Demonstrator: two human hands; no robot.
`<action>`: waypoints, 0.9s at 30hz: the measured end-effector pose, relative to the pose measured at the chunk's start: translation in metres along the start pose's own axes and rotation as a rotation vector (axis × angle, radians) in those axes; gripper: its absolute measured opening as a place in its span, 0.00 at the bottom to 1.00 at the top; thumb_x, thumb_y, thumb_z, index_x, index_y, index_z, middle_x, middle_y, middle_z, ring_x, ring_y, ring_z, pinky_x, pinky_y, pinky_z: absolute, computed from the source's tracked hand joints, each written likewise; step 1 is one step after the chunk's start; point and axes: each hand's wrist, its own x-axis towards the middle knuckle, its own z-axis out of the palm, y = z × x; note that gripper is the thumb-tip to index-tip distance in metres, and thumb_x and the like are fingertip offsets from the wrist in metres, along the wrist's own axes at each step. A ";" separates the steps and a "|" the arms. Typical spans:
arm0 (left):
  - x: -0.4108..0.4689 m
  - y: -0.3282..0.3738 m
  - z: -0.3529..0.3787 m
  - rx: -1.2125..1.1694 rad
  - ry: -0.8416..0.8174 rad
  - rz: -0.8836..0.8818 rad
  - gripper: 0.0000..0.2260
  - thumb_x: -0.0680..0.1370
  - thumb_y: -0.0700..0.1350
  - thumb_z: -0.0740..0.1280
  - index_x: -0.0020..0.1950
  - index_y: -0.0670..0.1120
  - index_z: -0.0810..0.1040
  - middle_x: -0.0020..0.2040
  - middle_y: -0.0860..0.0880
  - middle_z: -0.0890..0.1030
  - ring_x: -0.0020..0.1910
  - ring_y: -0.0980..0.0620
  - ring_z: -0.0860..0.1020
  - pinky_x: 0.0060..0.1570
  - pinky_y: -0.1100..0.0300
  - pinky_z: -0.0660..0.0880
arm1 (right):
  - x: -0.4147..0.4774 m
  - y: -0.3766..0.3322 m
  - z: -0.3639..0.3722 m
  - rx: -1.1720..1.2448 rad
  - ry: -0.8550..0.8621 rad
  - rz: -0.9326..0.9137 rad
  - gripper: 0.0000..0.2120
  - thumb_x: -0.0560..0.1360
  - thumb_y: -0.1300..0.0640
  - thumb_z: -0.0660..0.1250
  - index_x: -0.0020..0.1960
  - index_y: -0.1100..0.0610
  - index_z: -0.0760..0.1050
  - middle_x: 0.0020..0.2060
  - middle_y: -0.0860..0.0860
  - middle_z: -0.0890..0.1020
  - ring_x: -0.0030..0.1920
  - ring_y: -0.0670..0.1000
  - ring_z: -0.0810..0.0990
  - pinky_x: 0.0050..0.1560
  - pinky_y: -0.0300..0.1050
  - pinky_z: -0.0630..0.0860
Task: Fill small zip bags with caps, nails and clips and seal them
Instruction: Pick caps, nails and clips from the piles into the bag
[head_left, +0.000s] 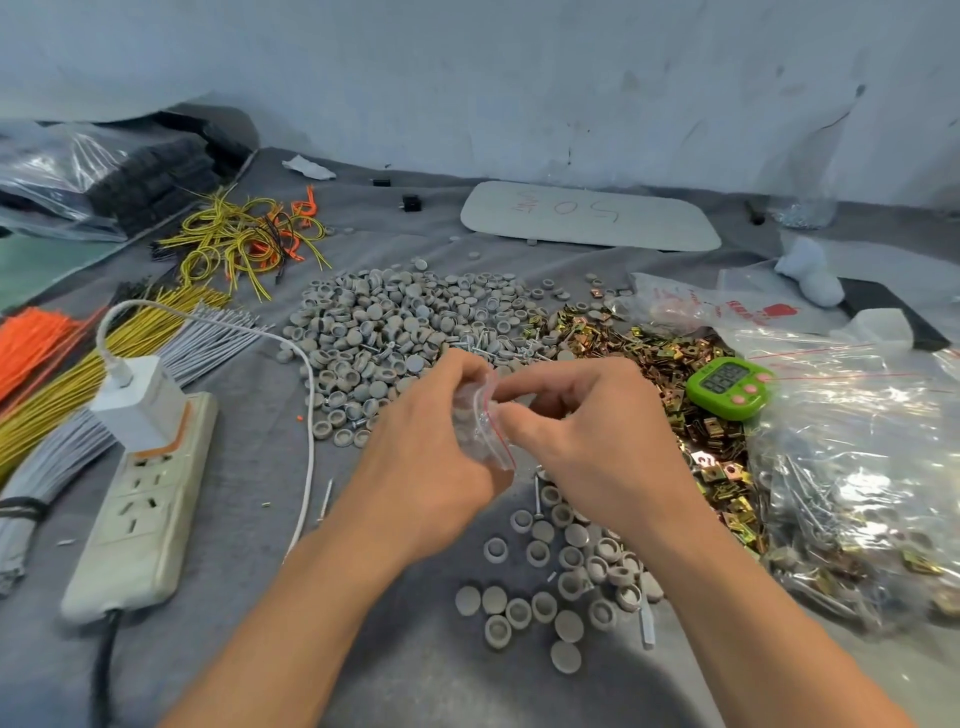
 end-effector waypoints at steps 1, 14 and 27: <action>0.000 0.001 0.000 -0.019 -0.005 0.012 0.25 0.64 0.44 0.78 0.52 0.63 0.70 0.48 0.67 0.79 0.45 0.68 0.77 0.38 0.73 0.69 | 0.000 0.000 0.000 -0.006 -0.025 -0.002 0.07 0.73 0.56 0.76 0.45 0.44 0.88 0.24 0.46 0.78 0.25 0.43 0.68 0.27 0.37 0.66; 0.003 -0.005 -0.004 -0.283 0.123 -0.056 0.21 0.61 0.49 0.74 0.53 0.58 0.75 0.48 0.61 0.82 0.44 0.60 0.81 0.43 0.63 0.78 | 0.005 0.028 -0.026 -0.548 -0.093 0.242 0.08 0.74 0.56 0.74 0.41 0.44 0.85 0.31 0.37 0.80 0.31 0.41 0.79 0.36 0.40 0.77; -0.001 -0.001 0.003 -0.086 0.056 -0.028 0.26 0.64 0.47 0.78 0.55 0.62 0.71 0.51 0.65 0.80 0.47 0.67 0.78 0.41 0.66 0.71 | 0.001 0.017 -0.012 -0.836 -0.223 0.247 0.10 0.78 0.45 0.70 0.45 0.50 0.81 0.39 0.48 0.83 0.45 0.55 0.82 0.56 0.51 0.76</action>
